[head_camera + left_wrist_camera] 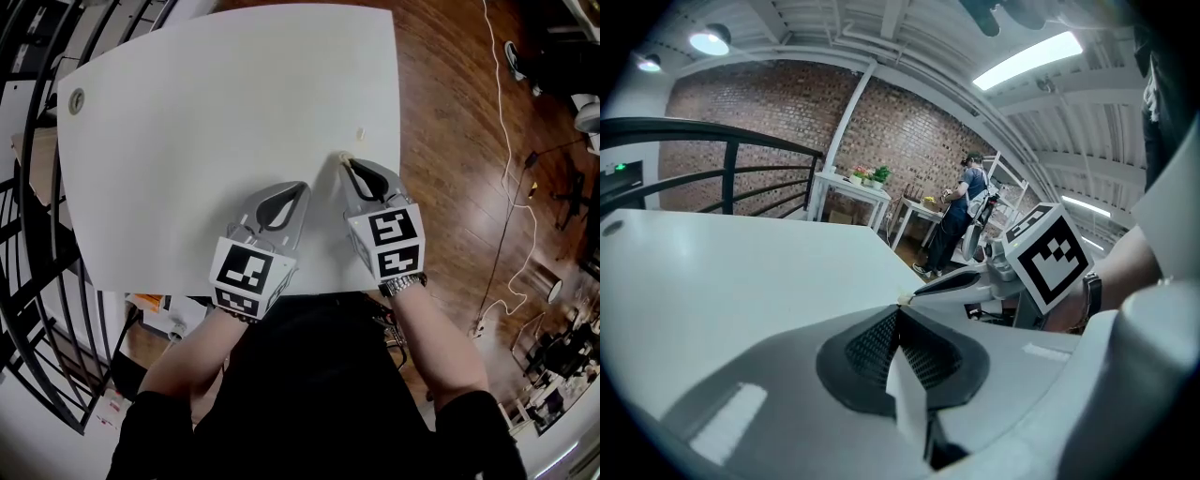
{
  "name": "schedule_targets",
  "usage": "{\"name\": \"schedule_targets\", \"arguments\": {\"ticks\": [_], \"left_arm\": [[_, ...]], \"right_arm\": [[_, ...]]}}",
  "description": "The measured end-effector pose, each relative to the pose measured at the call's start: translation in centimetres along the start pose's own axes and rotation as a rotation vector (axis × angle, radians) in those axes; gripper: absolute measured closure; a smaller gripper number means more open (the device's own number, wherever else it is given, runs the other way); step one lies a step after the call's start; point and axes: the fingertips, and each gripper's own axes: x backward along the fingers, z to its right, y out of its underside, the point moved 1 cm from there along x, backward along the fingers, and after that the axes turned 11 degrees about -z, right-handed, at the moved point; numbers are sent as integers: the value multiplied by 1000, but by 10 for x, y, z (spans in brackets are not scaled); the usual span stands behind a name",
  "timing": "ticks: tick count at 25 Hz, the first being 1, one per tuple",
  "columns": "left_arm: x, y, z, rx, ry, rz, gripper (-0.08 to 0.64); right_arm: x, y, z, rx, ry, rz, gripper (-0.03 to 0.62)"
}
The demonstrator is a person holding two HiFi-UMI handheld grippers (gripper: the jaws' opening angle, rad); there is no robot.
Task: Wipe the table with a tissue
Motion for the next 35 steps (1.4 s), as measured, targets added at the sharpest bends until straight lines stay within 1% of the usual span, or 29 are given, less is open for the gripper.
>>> {"name": "schedule_targets", "arguments": {"ticks": [7, 13, 17, 26, 30, 35], "left_arm": [[0, 1, 0, -17, 47, -9, 551], [2, -2, 1, -30, 45, -5, 551], [2, -5, 3, -40, 5, 0, 551], [4, -4, 0, 4, -82, 8, 551], [-6, -4, 7, 36, -89, 0, 551], [-14, -6, 10, 54, -99, 1, 551]], "right_arm": [[4, 5, 5, -28, 54, -16, 566], [8, 7, 11, -40, 67, -20, 566], [7, 7, 16, -31, 47, -15, 566], [-7, 4, 18, 20, -21, -26, 566], [-12, 6, 26, 36, -44, -42, 566], [-16, 5, 29, 57, -70, -51, 566]]}}
